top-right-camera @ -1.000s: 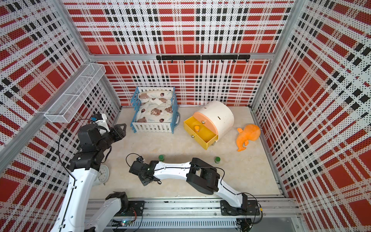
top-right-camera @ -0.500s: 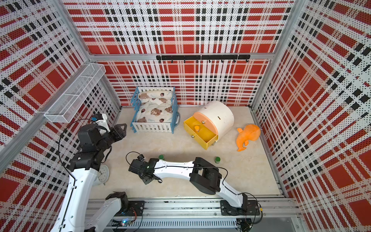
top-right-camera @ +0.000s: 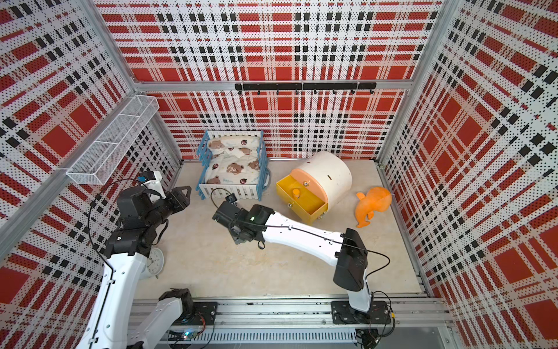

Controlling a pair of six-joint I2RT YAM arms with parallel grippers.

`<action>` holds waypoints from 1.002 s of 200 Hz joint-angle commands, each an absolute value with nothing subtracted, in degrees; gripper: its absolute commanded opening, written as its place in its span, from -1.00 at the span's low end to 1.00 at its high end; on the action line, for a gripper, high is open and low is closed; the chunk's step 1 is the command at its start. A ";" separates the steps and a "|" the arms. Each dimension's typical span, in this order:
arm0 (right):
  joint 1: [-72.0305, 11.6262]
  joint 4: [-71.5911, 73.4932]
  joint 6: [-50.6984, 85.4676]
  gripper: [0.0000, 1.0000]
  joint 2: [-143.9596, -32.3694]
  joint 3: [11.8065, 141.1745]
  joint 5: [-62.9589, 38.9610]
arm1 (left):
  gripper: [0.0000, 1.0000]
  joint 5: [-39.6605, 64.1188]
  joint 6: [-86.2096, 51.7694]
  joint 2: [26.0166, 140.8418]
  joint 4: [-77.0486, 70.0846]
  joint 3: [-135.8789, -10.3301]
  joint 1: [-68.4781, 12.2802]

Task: Put the paint cans in the drawer according to color
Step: Pick up the paint can at the center of the board, then place the paint can in the drawer.

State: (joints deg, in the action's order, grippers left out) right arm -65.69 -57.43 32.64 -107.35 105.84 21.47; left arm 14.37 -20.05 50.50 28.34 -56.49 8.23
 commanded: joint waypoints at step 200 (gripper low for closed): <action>-34.25 -47.88 26.42 -0.50 -87.98 84.01 15.49 | 0.14 15.86 -19.46 50.51 27.47 -56.52 8.14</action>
State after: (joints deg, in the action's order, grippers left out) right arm -35.42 -50.28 27.35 -88.07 85.03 16.53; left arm 15.03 -20.08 51.05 28.34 -56.49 8.23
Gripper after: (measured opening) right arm 0.385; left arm 0.570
